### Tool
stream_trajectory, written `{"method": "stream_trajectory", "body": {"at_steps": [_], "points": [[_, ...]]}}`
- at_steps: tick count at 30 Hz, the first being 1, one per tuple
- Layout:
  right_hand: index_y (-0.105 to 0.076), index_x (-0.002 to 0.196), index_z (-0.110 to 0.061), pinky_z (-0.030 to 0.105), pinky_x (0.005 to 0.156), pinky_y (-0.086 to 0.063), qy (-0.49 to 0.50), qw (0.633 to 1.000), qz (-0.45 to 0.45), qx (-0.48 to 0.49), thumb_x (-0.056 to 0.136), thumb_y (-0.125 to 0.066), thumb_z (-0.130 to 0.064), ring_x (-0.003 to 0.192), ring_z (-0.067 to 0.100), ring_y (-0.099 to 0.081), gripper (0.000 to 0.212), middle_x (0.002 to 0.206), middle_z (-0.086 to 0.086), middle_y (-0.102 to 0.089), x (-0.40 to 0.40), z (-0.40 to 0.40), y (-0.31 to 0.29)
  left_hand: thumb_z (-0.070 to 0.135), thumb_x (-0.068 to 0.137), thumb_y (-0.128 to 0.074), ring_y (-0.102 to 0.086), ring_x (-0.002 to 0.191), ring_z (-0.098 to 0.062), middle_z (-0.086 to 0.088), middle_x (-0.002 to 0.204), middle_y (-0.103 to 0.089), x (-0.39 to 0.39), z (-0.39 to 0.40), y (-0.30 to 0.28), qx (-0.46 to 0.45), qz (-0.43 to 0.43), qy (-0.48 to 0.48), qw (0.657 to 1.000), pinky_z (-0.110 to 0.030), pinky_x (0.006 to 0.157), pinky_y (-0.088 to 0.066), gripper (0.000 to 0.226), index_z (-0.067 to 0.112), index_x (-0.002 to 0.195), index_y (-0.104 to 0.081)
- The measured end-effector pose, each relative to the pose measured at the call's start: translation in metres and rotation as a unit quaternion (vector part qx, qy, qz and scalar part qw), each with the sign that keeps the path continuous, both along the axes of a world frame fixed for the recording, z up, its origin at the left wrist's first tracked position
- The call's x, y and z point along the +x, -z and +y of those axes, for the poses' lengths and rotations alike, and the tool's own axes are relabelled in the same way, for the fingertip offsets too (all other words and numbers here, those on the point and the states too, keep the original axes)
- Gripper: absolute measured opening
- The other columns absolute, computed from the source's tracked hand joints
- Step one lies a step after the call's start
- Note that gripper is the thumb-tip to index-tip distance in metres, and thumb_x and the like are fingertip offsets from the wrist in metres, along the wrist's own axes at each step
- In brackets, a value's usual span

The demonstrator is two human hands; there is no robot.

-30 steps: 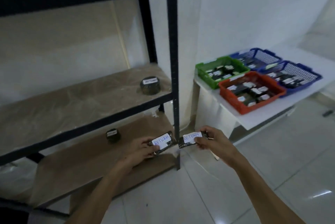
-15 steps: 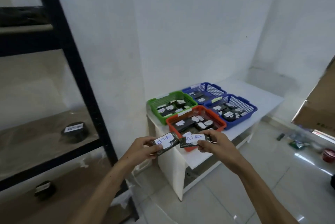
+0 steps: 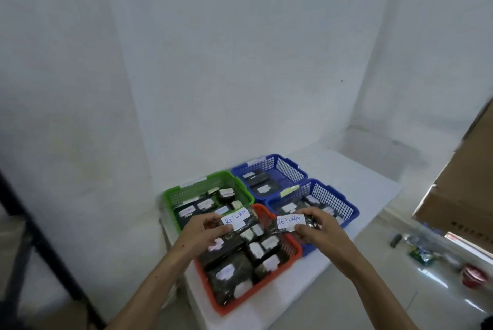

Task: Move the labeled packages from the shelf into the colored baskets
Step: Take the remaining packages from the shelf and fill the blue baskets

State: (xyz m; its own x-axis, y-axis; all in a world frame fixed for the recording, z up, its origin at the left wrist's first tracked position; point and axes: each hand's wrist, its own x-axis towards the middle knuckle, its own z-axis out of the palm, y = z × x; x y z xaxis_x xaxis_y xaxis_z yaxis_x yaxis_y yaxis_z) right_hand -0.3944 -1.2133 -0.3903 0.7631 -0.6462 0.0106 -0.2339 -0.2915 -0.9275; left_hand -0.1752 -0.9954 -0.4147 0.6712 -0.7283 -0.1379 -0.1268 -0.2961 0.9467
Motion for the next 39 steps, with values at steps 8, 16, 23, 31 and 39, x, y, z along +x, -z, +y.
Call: {"method": "stream_trajectory", "body": {"at_steps": [8, 16, 23, 31, 39], "points": [[-0.057, 0.115, -0.027, 0.049, 0.079, -0.061, 0.06, 0.997, 0.011, 0.036, 0.088, -0.072, -0.011, 0.081, 0.025, -0.075, 0.035, 0.106, 0.005, -0.068, 0.035, -0.155, -0.001, 0.054, 0.072, -0.079, -0.07, 0.081, -0.014, 0.006, 0.086, -0.076, 0.054, -0.161, 0.013, 0.054, -0.039, 0.03, 0.997, -0.037, 0.074, -0.053, 0.028, 0.033, 0.09, -0.077], [-0.053, 0.112, -0.02, 0.056, 0.081, -0.059, 0.071, 0.995, 0.027, 0.07, 0.087, -0.073, -0.013, 0.085, 0.037, -0.072, 0.033, 0.1, 0.015, -0.071, 0.102, -0.292, 0.042, 0.044, 0.078, -0.081, -0.066, 0.083, -0.009, 0.004, 0.096, -0.069, 0.092, -0.295, 0.055, 0.076, -0.033, -0.009, 0.997, -0.017, 0.065, -0.049, 0.042, 0.017, 0.108, -0.071], [-0.05, 0.115, -0.027, 0.036, 0.07, -0.063, 0.013, 0.996, 0.08, 0.043, 0.089, -0.071, -0.01, 0.075, 0.02, -0.073, 0.037, 0.103, 0.013, -0.07, 0.191, -0.433, 0.09, 0.036, 0.07, -0.084, -0.072, 0.075, -0.013, 0.001, 0.087, -0.075, 0.138, -0.432, 0.107, 0.184, -0.013, -0.061, 0.981, -0.038, 0.072, -0.061, 0.026, 0.021, 0.086, -0.071], [-0.05, 0.118, -0.022, 0.027, 0.068, -0.063, -0.08, 0.985, 0.15, 0.009, 0.091, -0.068, -0.012, 0.082, 0.022, -0.071, 0.034, 0.116, 0.013, -0.068, 0.271, -0.542, 0.128, 0.034, 0.074, -0.081, -0.072, 0.066, -0.027, -0.016, 0.077, -0.074, 0.173, -0.55, 0.163, 0.302, -0.007, -0.095, 0.949, -0.044, 0.06, -0.058, 0.034, 0.009, 0.064, -0.06], [-0.05, 0.12, -0.023, 0.015, 0.059, -0.056, -0.165, 0.969, 0.176, -0.048, 0.093, -0.068, -0.019, 0.073, 0.017, -0.066, 0.033, 0.124, 0.011, -0.069, 0.318, -0.584, 0.161, 0.046, 0.077, -0.077, -0.049, 0.048, -0.013, 0.002, 0.056, -0.052, 0.169, -0.595, 0.206, 0.366, 0.023, -0.108, 0.924, -0.025, 0.044, -0.033, 0.044, 0.017, 0.058, -0.05]]}}
